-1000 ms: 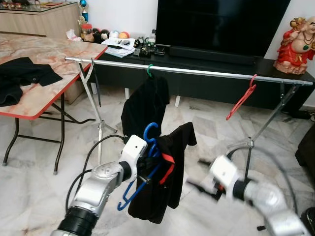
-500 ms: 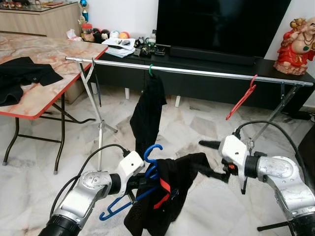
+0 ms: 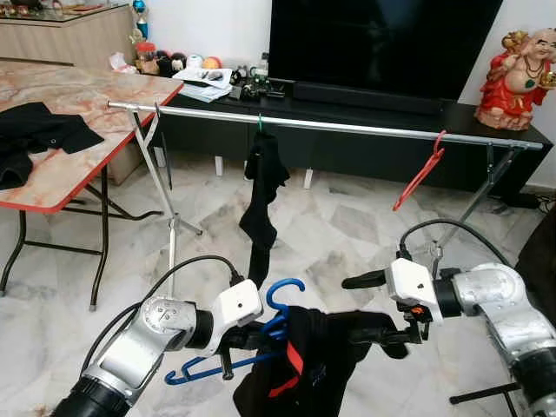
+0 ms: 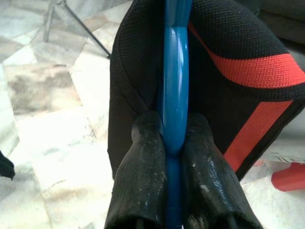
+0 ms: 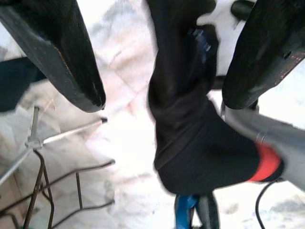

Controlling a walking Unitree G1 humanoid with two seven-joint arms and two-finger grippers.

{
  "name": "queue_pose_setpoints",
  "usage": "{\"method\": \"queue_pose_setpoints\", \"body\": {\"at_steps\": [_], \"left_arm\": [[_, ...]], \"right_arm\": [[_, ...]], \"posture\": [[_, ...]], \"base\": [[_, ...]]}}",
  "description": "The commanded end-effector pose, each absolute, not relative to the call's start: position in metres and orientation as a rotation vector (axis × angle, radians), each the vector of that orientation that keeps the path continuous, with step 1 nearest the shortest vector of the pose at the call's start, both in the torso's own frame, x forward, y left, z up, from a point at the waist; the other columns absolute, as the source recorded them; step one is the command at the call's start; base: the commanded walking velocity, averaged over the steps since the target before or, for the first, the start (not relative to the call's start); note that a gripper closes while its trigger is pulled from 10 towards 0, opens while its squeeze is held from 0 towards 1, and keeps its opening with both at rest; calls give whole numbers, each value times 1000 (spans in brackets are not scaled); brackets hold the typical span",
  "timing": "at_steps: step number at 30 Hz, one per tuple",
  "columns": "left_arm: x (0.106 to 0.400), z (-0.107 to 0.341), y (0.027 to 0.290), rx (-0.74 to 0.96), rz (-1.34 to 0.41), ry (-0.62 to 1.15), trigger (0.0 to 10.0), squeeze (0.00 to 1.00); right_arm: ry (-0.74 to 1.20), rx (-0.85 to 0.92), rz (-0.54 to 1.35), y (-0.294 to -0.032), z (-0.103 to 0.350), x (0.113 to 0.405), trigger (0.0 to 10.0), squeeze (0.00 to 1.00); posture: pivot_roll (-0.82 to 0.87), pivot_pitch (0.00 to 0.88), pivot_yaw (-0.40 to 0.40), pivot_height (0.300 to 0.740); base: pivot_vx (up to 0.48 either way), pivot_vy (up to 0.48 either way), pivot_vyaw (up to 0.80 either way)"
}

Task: Hang hanger

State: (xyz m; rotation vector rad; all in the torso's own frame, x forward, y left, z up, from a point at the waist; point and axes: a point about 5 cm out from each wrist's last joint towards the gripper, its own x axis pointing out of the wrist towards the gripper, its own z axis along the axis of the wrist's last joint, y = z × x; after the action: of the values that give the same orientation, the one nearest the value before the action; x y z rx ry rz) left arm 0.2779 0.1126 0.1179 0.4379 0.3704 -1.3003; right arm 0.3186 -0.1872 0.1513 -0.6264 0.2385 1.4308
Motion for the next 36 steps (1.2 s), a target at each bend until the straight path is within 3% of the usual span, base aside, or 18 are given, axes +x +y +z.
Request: {"method": "queue_pose_setpoints", "body": {"at_steps": [1,12,22,30,31,32,33,36], "left_arm": [[279,131,104,483,-1339,320,10000,0],[279,140,93,499,-1365,289,10000,0],[276,142,86,503,-1389,280,10000,0],[274,142,80,511,-1418,273,10000,0],[274,142,80,513,-1419,272,10000,0],[274,142,80,514,-1419,272,10000,0],[274,142,79,515,-1420,272,10000,0],[273,143,78,515,-1425,270,10000,0]], "right_arm": [[216,-646,1452,-182,154,321,10000,0],[306,-691,1582,-176,134,314,10000,0],[286,-713,1516,-169,124,321,10000,0],[313,-697,1566,-165,118,318,10000,0],[321,-701,1576,-165,117,317,3569,0],[322,-703,1577,-165,117,317,3569,0],[329,-702,1575,-165,115,317,0,0],[346,-713,1590,-166,113,316,0,0]], "posture": [[105,0,-87,740],[124,0,-89,740],[127,0,-84,740],[130,0,-84,740],[130,0,-85,740],[130,0,-85,740],[131,0,-84,740],[131,0,-84,740]], "base": [[0,0,0],[0,0,0],[0,0,0],[0,0,0],[0,0,0],[0,0,0],[0,0,0],[0,0,0]]}}
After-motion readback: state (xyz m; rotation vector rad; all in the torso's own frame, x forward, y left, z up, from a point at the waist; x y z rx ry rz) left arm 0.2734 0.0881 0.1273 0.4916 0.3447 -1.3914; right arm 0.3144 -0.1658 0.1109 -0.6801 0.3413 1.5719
